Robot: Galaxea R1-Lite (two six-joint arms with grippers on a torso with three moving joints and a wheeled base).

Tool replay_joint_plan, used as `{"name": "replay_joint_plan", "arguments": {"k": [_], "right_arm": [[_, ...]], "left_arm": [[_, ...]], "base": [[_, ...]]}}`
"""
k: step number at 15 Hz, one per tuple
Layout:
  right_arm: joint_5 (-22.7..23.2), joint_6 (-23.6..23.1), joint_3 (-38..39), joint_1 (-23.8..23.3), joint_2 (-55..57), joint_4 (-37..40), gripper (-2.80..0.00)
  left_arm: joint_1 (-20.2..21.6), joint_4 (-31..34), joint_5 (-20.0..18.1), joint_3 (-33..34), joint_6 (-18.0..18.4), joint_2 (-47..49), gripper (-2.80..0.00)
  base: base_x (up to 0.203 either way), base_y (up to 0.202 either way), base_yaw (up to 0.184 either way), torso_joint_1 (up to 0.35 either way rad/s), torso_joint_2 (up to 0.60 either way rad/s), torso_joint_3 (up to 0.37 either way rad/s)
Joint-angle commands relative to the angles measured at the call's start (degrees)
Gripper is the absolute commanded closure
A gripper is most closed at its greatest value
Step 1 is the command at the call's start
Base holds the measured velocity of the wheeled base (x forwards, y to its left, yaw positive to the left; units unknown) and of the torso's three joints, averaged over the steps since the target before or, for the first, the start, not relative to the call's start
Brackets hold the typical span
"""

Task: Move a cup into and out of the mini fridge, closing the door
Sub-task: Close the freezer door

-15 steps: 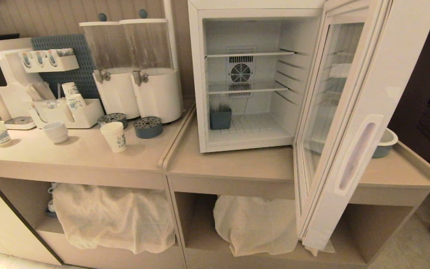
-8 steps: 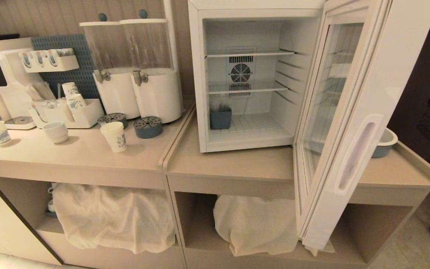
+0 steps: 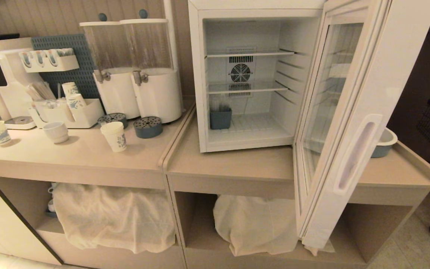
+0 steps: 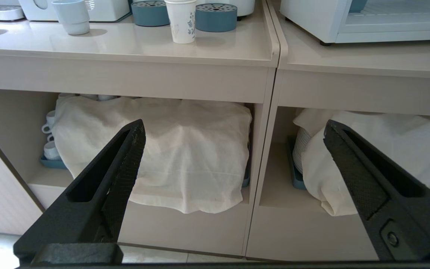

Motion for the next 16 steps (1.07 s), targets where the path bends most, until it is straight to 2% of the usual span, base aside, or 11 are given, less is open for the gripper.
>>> {"name": "replay_joint_plan", "arguments": {"k": [1, 4, 5, 8, 10, 11, 13, 16], "right_arm": [[-0.19, 0.20, -4.57, 1.63, 8.37, -0.18, -2.80], [-0.13, 0.91, -6.13, 4.73, 10.88, 0.05, -2.80], [0.14, 1.55, -6.21, 7.14, 11.18, 0.25, -2.80], [-1.02, 5.47, -6.39, 19.02, 13.85, 0.78, -2.80], [-3.42, 7.36, -6.43, 23.98, 15.21, 0.61, -2.80], [-4.02, 8.00, -6.29, 25.24, 15.35, 0.54, 0.00], [-5.46, 10.99, -6.20, 25.57, 17.60, -0.57, 0.00], [-7.41, 12.16, -6.27, 25.74, 25.28, -5.82, 0.00]], "left_arm": [[0.02, -0.03, -0.02, 0.97, -0.01, 0.02, -2.80], [0.02, -0.08, -0.02, 0.97, -0.01, 0.02, -2.80], [0.02, -0.08, -0.02, 0.97, -0.01, 0.02, -2.80], [0.02, -0.08, -0.02, 0.97, -0.01, 0.02, -2.80], [0.02, -0.06, -0.02, 0.97, -0.01, 0.02, -2.80], [0.02, -0.08, -0.02, 0.97, -0.01, 0.02, -2.80], [0.02, -0.08, -0.02, 0.97, -0.01, 0.02, -2.80], [0.02, -0.08, -0.02, 0.97, -0.01, 0.02, -2.80]], "base": [[0.000, 0.000, 0.000, 0.000, 0.00, 0.000], [0.000, 0.000, 0.000, 0.000, 0.00, 0.000], [0.000, 0.000, 0.000, 0.000, 0.00, 0.000], [0.000, 0.000, 0.000, 0.000, 0.00, 0.000], [0.000, 0.000, 0.000, 0.000, 0.00, 0.000], [0.000, 0.000, 0.000, 0.000, 0.00, 0.000], [0.000, 0.000, 0.000, 0.000, 0.00, 0.000], [0.000, 0.000, 0.000, 0.000, 0.00, 0.000]]}}
